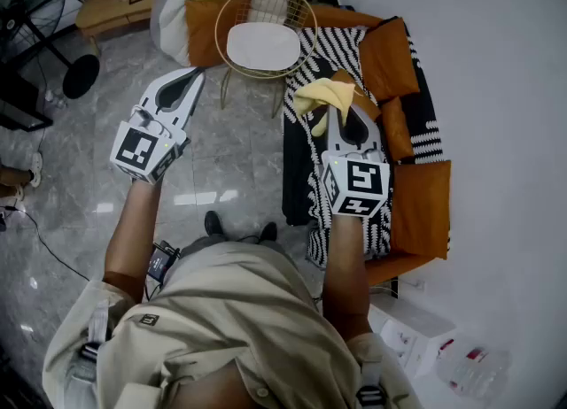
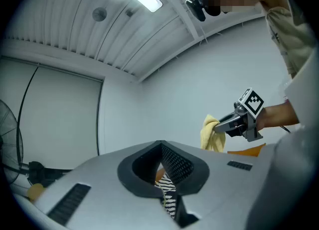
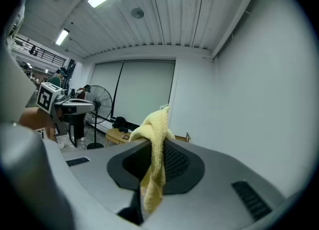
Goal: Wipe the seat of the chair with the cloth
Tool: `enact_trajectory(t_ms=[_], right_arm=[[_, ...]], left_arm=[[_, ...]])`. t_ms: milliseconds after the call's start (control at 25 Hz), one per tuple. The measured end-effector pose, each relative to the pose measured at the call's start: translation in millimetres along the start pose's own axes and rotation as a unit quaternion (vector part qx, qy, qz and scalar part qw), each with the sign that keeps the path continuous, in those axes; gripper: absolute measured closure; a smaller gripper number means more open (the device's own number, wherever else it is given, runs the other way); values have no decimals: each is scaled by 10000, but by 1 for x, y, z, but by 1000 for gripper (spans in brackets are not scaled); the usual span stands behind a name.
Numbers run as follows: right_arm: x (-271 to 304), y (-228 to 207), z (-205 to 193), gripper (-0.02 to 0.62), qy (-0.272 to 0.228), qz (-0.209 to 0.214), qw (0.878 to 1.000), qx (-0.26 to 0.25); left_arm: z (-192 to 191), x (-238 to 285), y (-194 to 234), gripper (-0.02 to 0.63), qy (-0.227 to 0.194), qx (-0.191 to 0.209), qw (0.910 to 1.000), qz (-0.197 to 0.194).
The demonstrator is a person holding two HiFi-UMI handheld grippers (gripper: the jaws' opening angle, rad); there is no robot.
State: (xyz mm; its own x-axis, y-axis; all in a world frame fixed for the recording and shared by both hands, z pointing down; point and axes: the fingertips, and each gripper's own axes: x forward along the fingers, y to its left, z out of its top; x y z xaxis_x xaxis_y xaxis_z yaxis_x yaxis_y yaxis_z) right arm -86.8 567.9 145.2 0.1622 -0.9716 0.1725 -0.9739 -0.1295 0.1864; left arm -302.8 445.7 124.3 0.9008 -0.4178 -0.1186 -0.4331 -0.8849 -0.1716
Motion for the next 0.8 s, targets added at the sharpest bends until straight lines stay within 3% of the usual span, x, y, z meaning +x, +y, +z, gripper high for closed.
enact_trajectory(t_ms=[440, 600, 800], right_arm=[[17, 27, -1, 541, 69, -166, 9998, 62], [25, 35, 3, 538, -36, -179, 9993, 320], [32, 31, 3, 532, -72, -194, 9984, 530]], left_arm=[[-17, -16, 32, 592, 101, -195, 9997, -87], [-23, -19, 51, 592, -58, -153, 9998, -117], [-35, -7, 51, 592, 88, -235, 9995, -208]])
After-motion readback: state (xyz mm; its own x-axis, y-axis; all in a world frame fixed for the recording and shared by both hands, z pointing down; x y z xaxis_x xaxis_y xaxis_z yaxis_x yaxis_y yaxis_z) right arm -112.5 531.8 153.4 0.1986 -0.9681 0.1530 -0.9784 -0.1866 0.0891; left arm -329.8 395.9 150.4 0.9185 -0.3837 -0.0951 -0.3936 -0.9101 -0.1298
